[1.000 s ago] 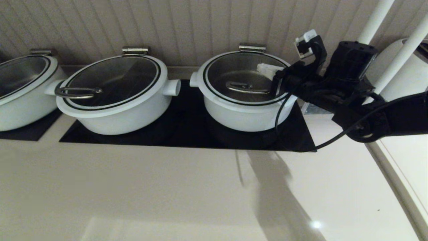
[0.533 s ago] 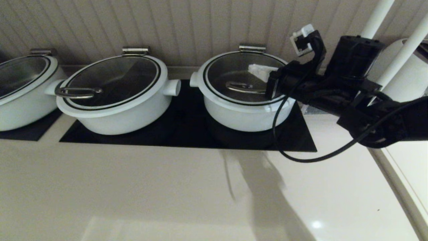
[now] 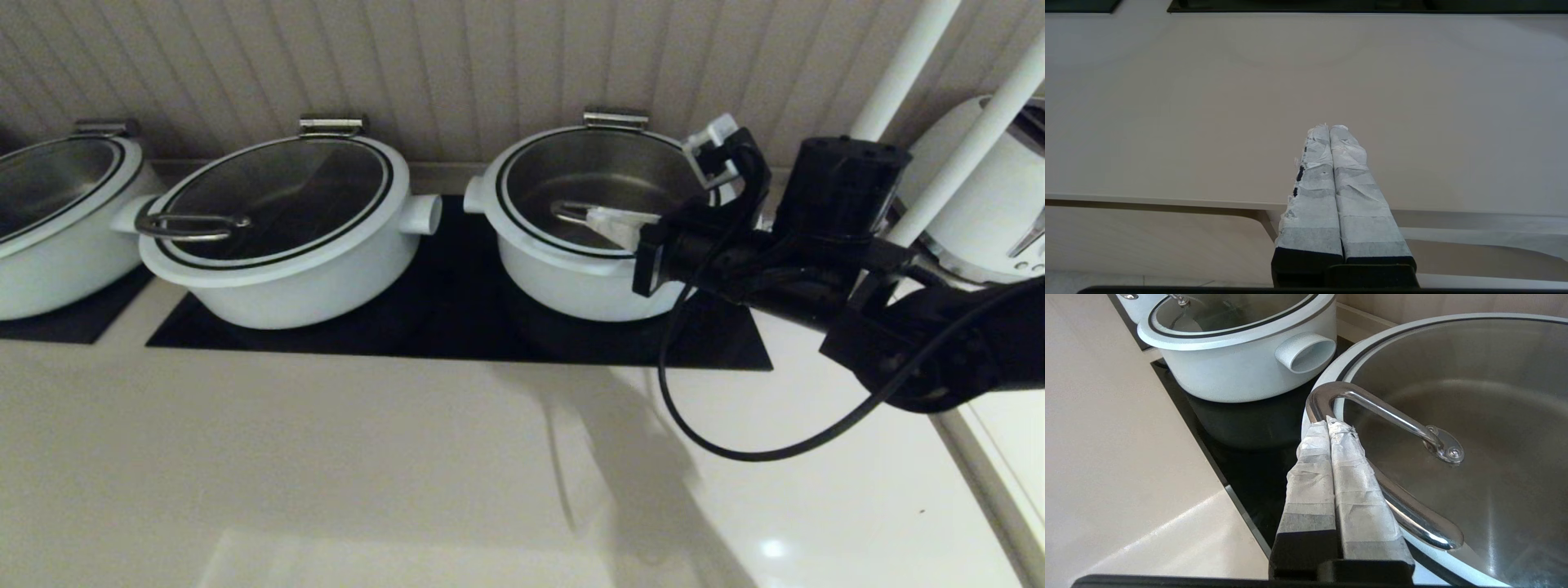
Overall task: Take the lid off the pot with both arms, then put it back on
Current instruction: Open the food pot lid a small opening with the right arm
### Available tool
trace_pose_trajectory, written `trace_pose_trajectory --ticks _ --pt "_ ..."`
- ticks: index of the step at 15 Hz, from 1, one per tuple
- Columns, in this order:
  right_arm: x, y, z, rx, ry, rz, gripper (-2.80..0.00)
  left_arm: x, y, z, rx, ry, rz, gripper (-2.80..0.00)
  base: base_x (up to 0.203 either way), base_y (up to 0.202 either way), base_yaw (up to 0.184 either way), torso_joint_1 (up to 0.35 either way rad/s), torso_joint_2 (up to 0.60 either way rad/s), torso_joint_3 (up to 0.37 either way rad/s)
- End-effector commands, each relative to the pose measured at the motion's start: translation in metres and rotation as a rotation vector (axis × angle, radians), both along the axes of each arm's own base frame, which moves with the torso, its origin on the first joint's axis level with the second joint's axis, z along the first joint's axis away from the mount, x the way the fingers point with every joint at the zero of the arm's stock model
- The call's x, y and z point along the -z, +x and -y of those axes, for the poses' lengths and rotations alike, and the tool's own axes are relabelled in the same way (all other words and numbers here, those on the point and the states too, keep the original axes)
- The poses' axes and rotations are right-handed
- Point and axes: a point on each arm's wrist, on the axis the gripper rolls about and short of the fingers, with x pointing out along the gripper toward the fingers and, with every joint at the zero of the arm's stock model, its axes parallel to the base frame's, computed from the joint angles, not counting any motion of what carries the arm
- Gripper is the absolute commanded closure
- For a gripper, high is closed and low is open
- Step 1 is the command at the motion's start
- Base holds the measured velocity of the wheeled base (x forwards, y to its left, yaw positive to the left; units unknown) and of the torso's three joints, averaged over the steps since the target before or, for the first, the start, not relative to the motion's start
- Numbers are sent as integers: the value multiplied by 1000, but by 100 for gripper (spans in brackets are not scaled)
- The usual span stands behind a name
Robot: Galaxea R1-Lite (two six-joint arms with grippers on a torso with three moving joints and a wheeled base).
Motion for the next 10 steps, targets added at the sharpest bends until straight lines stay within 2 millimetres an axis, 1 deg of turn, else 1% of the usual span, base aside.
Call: trace_pose_trajectory --ticks 1,5,8,10 --pt "15 7 -3 5 -23 -38 0 0 0 0 0 1 0 0 0 0 0 0 0 0" --pt "27 16 -9 36 -4 -5 0 0 0 0 0 1 0 0 0 0 0 0 0 0" --pt "28 14 -9 32 -6 -7 0 0 0 0 0 1 0 0 0 0 0 0 0 0" --pt "24 12 -8 30 -1 1 0 0 0 0 0 1 0 0 0 0 0 0 0 0"
